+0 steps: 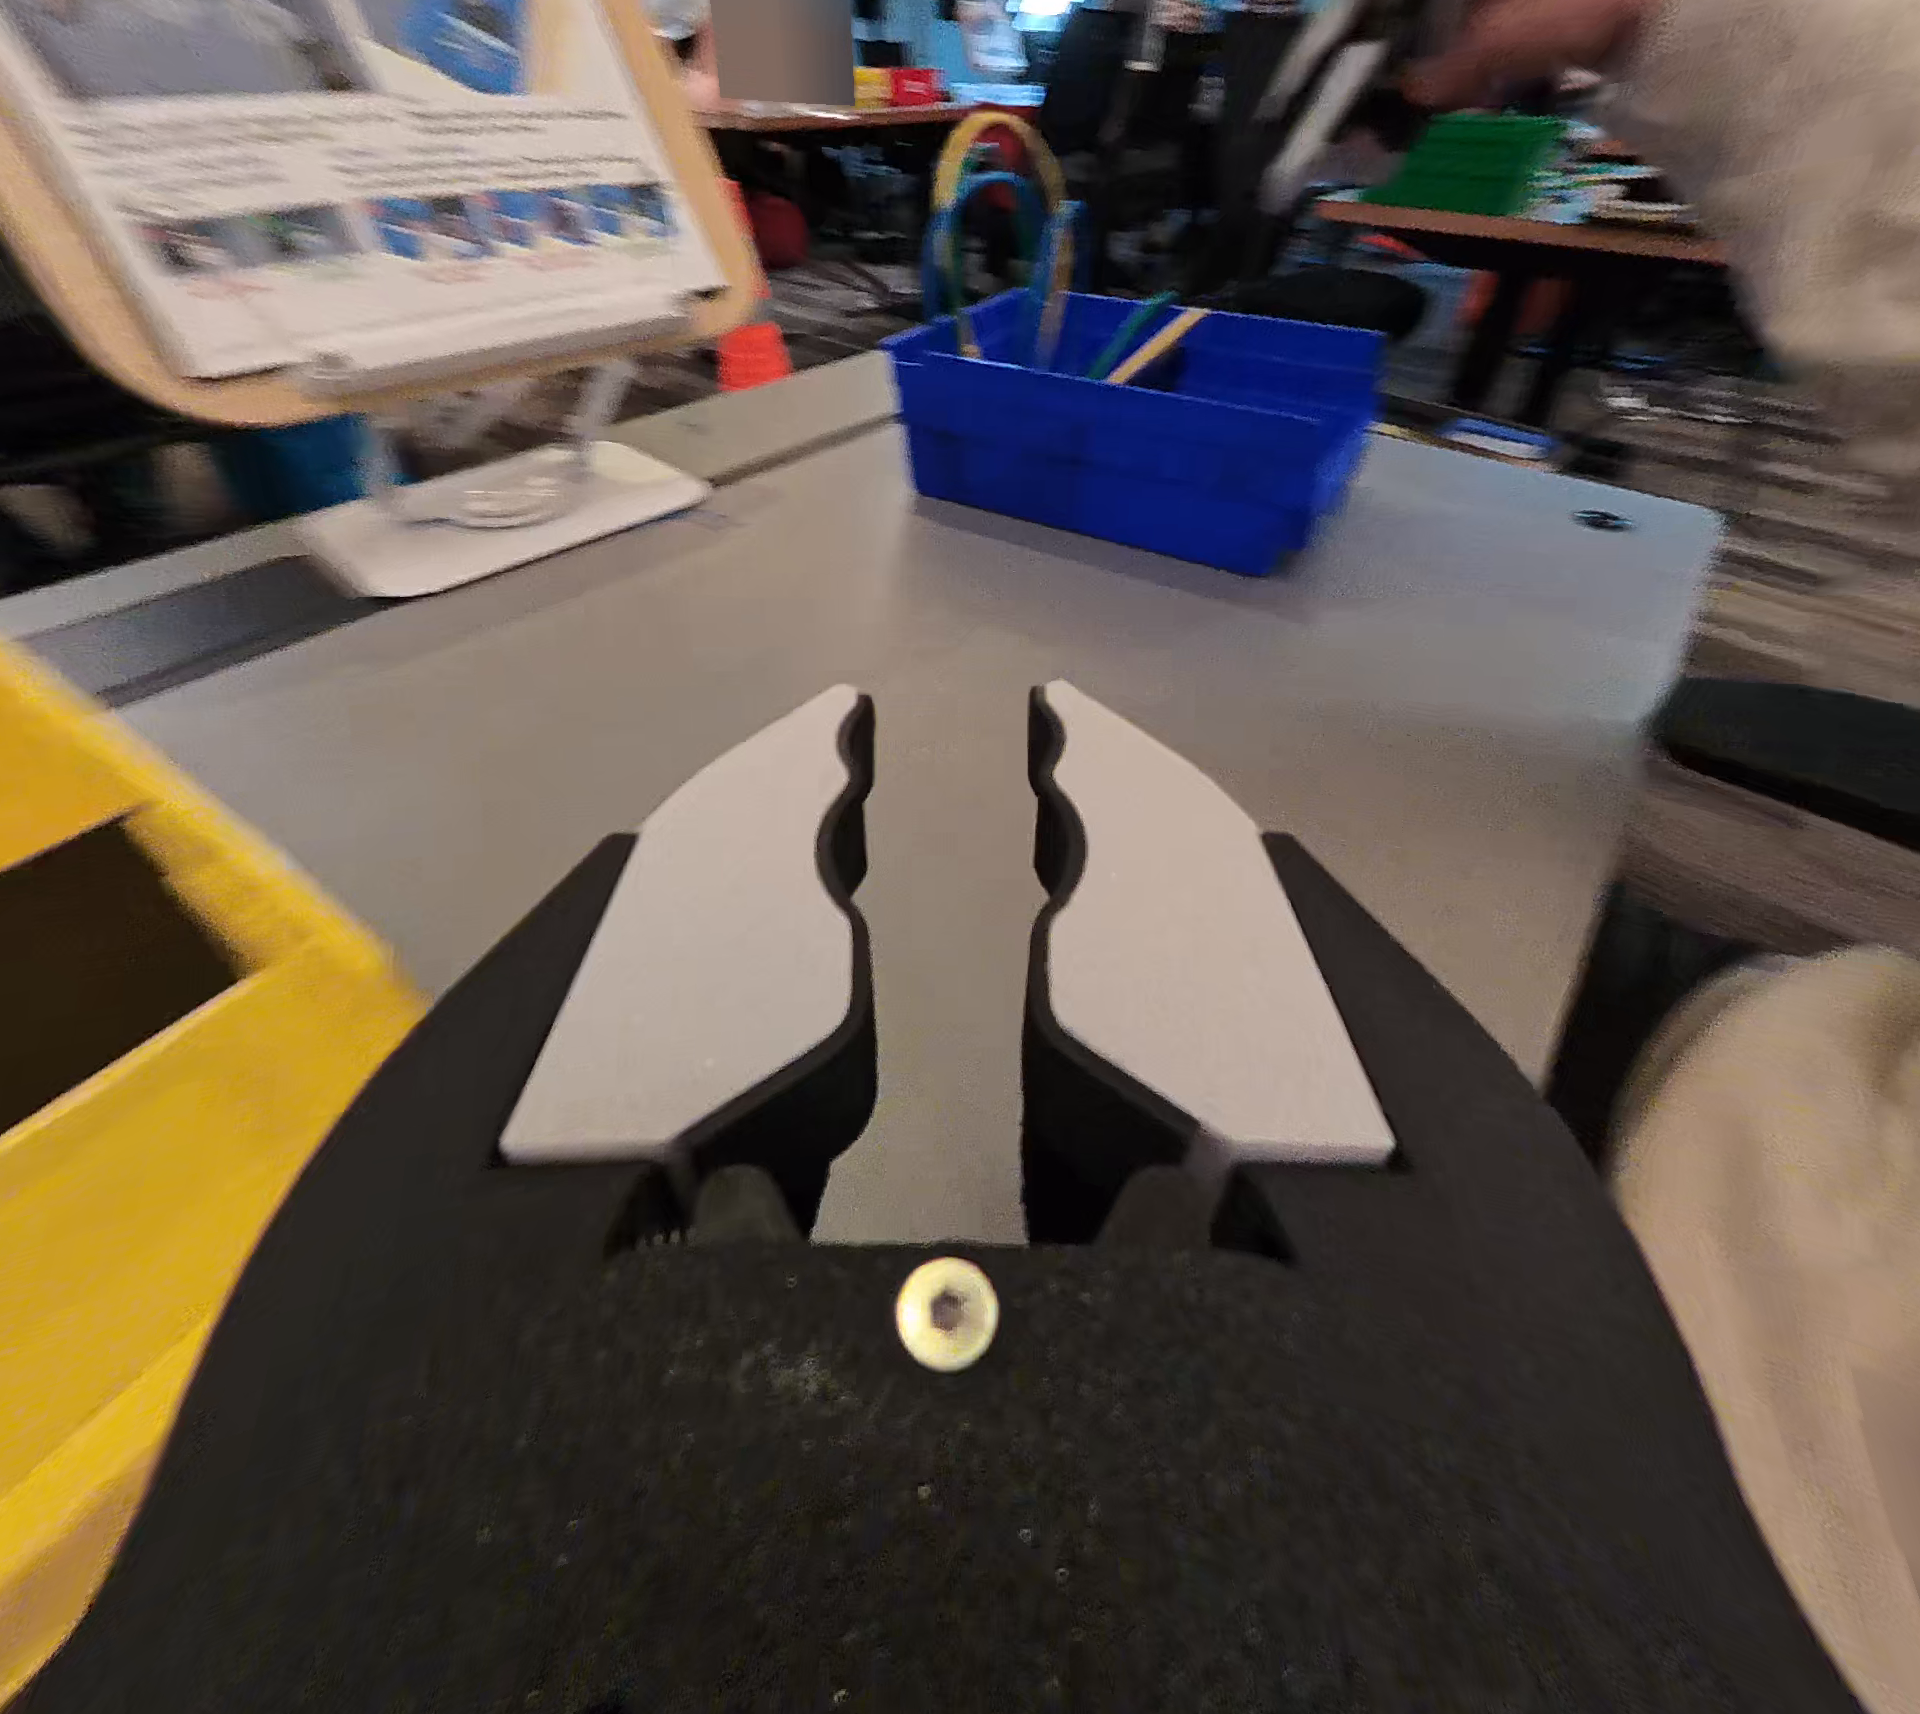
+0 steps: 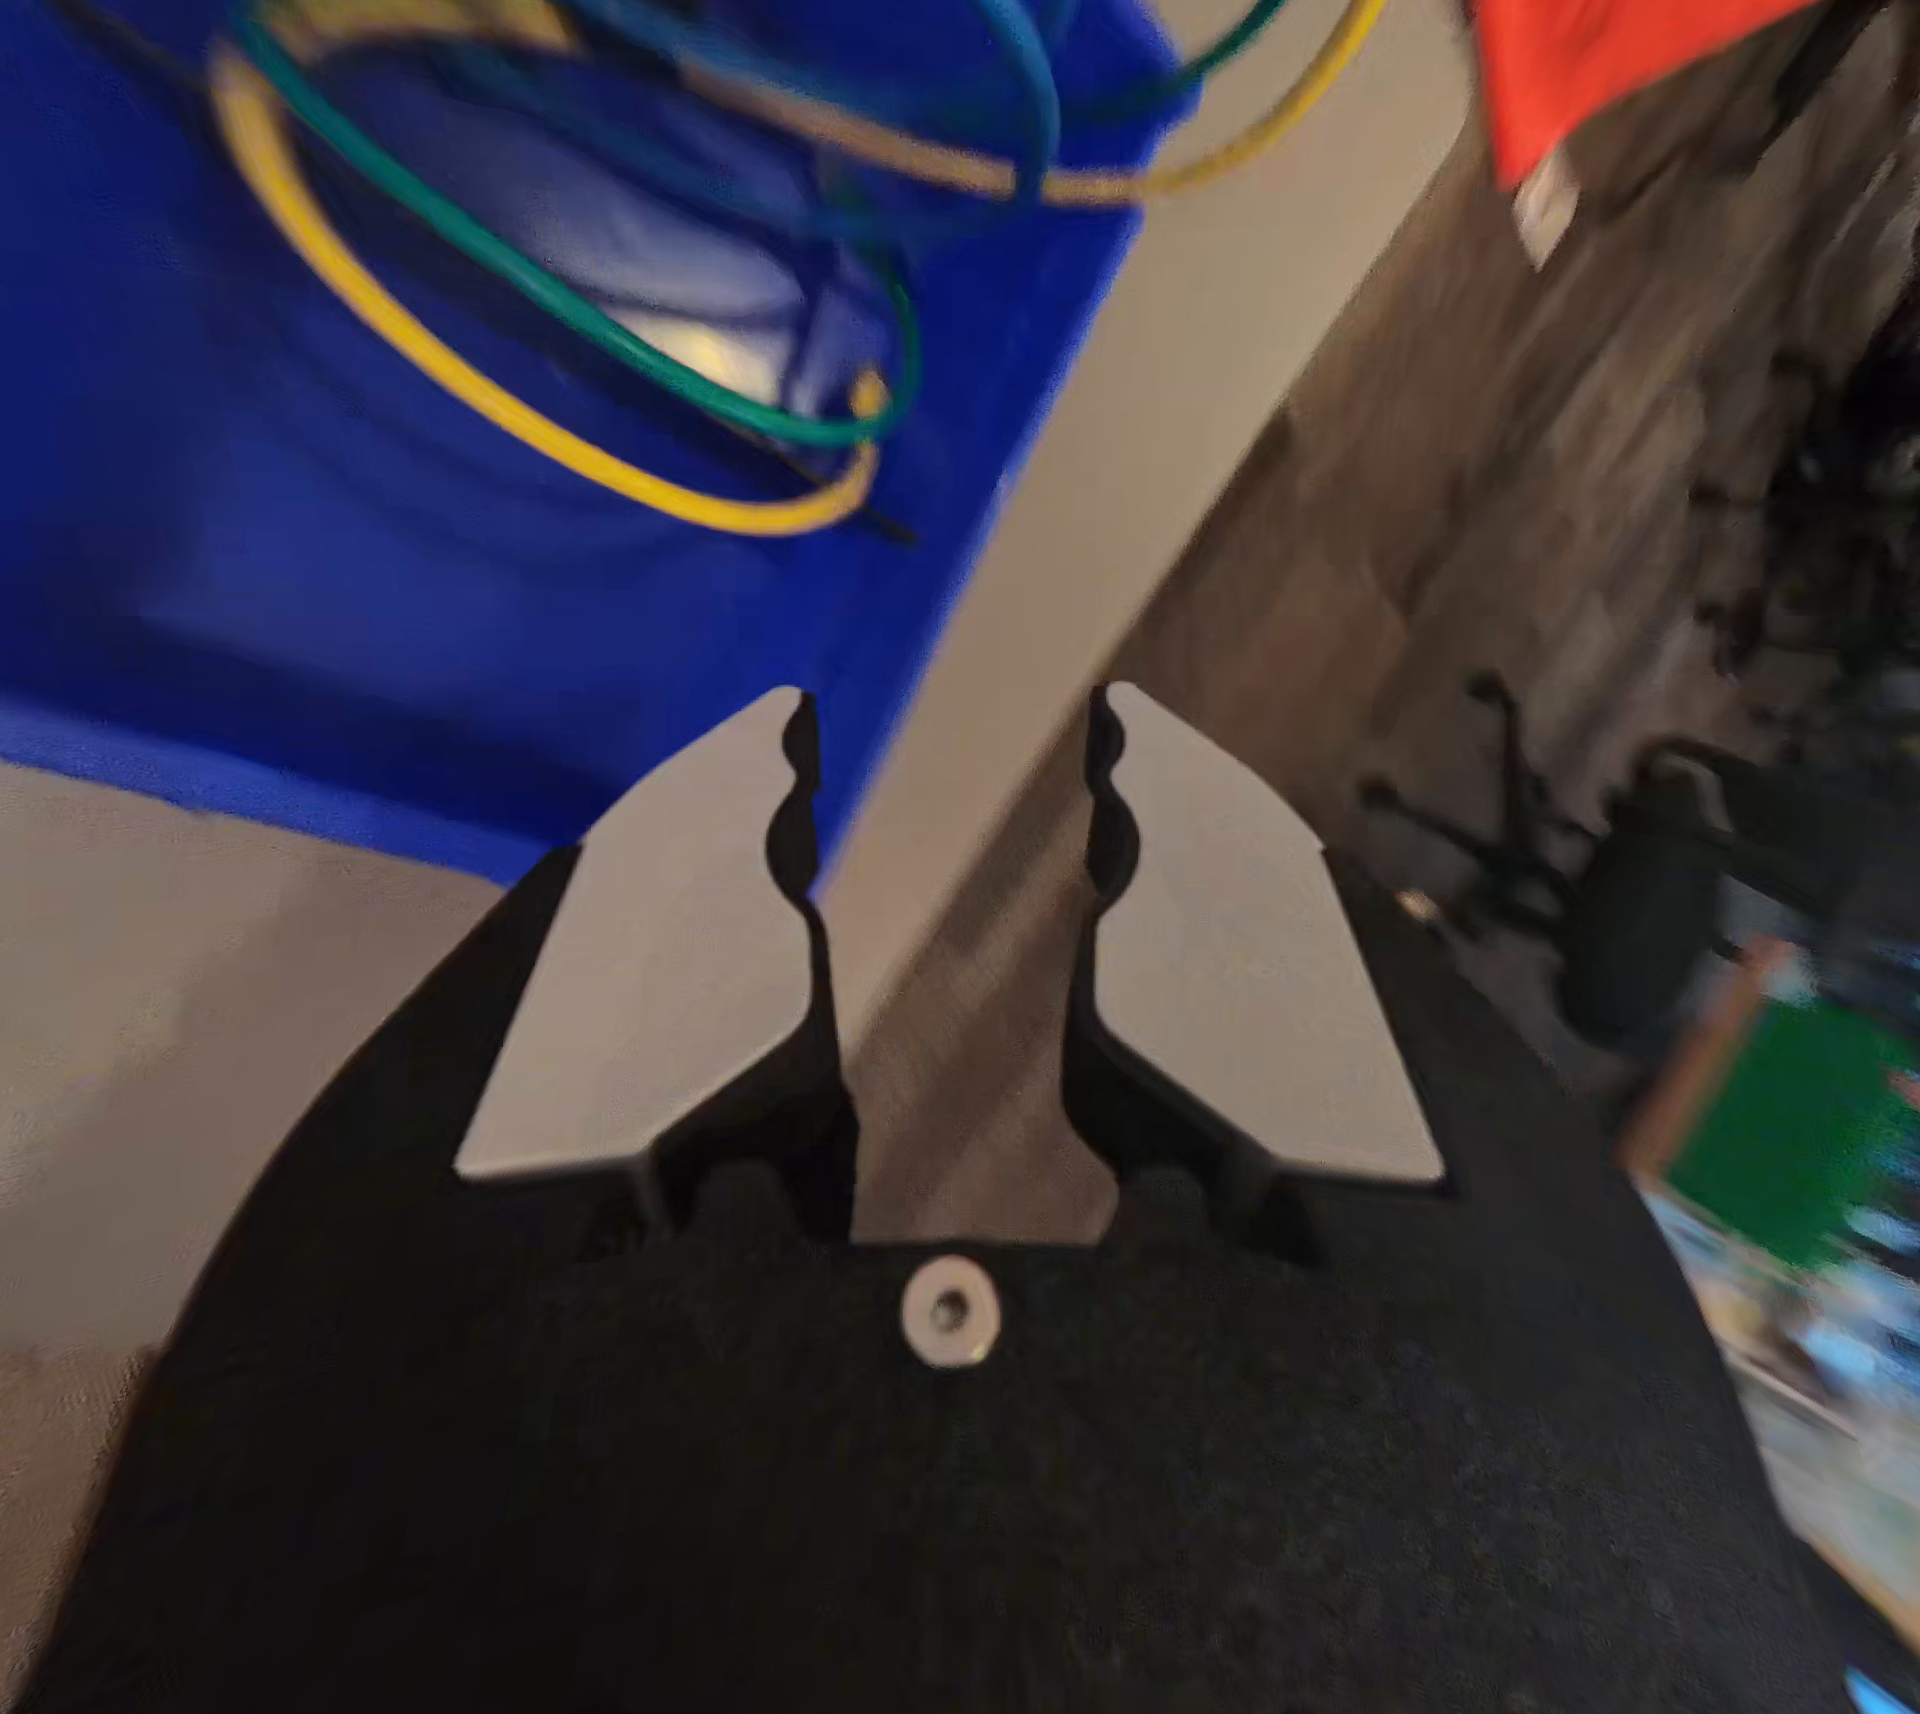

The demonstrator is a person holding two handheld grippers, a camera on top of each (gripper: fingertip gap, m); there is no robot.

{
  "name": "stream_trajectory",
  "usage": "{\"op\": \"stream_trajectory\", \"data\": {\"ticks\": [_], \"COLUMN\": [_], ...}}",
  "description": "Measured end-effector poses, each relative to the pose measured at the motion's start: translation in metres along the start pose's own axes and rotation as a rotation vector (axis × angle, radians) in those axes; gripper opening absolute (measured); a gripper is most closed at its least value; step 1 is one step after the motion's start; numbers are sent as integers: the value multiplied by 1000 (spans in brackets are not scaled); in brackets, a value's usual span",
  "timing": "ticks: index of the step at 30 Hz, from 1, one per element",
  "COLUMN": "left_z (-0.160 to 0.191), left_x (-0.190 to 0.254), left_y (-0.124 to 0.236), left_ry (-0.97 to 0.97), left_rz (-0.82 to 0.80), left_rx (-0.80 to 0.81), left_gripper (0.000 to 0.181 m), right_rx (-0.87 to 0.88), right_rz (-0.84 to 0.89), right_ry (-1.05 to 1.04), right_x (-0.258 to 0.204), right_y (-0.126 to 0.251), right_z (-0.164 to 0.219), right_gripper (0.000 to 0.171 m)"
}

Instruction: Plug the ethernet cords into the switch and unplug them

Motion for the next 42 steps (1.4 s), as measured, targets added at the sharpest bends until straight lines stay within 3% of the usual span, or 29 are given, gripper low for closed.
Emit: {"op": "stream_trajectory", "data": {"ticks": [1, 3, 6, 9, 13, 16, 17, 22, 42], "left_z": [2, 12, 31, 45, 51, 67, 70, 78, 83], "left_x": [-6, -20, -33, -33, -37, -50, -50, -41, -48], "left_y": [10, 31, 64, 88, 97, 91, 88, 78, 73], "left_ry": [-2, -20, 11, 124, 233, 208, 220, 276, 339], "left_rz": [-79, -259, -476, -512, -454, -495, -472, -359, -295], "left_rx": [1, -50, -89, -40, -9, -106, -128, -179, -170], "left_gripper": [29, 37, 41, 41, 47, 51, 48, 42, 41], "right_rx": [128, 403, 885, 1045, 1079, 1015, 990, 1022, 986], "right_rz": [-11, -98, -322, -362, -249, 1, 66, 46, -45], "right_ry": [-93, -282, -542, -759, -778, -755, -781, -773, -761], "right_x": [-16, -61, -142, -194, -214, -197, -190, -190, -194], "right_y": [8, 20, 32, 25, 14, 7, 6, 11, -2], "right_z": [8, 24, 37, 56, 73, 81, 86, 91, 79], "right_gripper": [54, 41, 56, 62, 53, 70, 65, 62, 62]}}
Point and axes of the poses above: each gripper's, where its closed fingertips meet, y back along the fingers, z out of its underside, x = y × z across the jaws, the point moved 5 cm from there along y, back along the fingers, and after that the axes turned 11 degrees about -x, right-handed, at the moved point
